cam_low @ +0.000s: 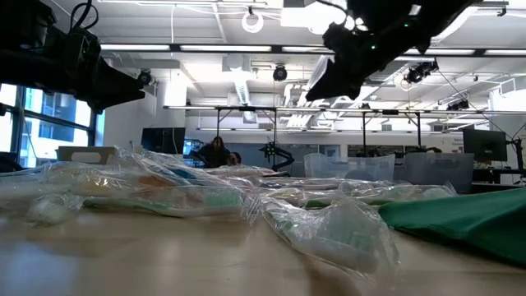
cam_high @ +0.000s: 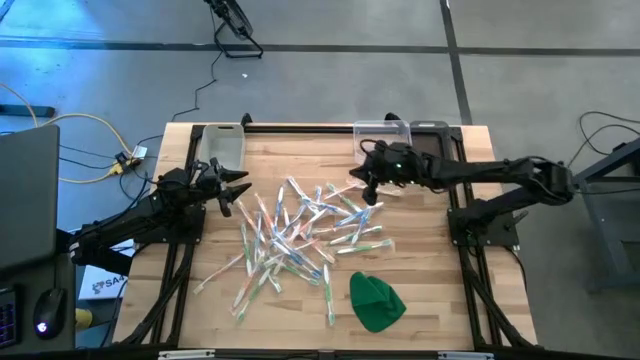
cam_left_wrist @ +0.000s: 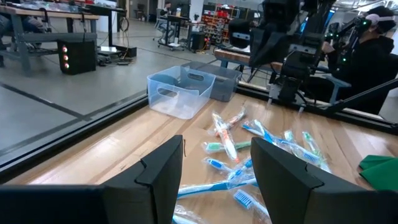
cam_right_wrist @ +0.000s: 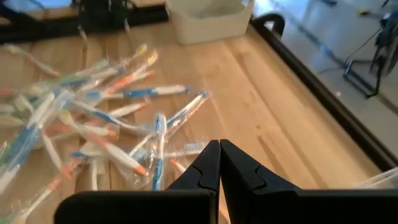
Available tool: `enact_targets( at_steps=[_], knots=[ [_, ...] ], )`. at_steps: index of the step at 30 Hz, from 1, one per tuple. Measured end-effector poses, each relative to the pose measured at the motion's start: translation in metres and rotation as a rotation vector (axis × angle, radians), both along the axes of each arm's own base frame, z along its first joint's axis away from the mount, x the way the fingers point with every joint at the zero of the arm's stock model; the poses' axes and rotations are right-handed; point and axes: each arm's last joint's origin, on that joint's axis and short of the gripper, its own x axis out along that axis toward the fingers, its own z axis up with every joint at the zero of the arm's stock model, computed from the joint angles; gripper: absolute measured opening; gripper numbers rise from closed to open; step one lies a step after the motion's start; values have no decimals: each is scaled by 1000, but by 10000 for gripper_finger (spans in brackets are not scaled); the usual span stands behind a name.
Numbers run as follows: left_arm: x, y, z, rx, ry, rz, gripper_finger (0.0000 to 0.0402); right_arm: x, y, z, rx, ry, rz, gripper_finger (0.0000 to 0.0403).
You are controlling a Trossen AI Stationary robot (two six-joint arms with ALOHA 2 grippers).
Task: Pick & Place Toothbrushes
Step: Put the orange toothbrush into the black bin
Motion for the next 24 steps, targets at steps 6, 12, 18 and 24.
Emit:
enact_targets(
  at_steps=[6,12,18,24],
  knots=[
    [0,0,0,0,0,-1,187,18,-5,-9,-28,142,40,3],
    [0,0,0,0,0,-1,187,25,-7,-27,-101,227,104,3],
    [0,0,0,0,0,0,187,30,-11,-39,-170,278,94,3],
    [0,0,0,0,0,-1,187,36,-15,-51,-178,300,6,12]
  ],
)
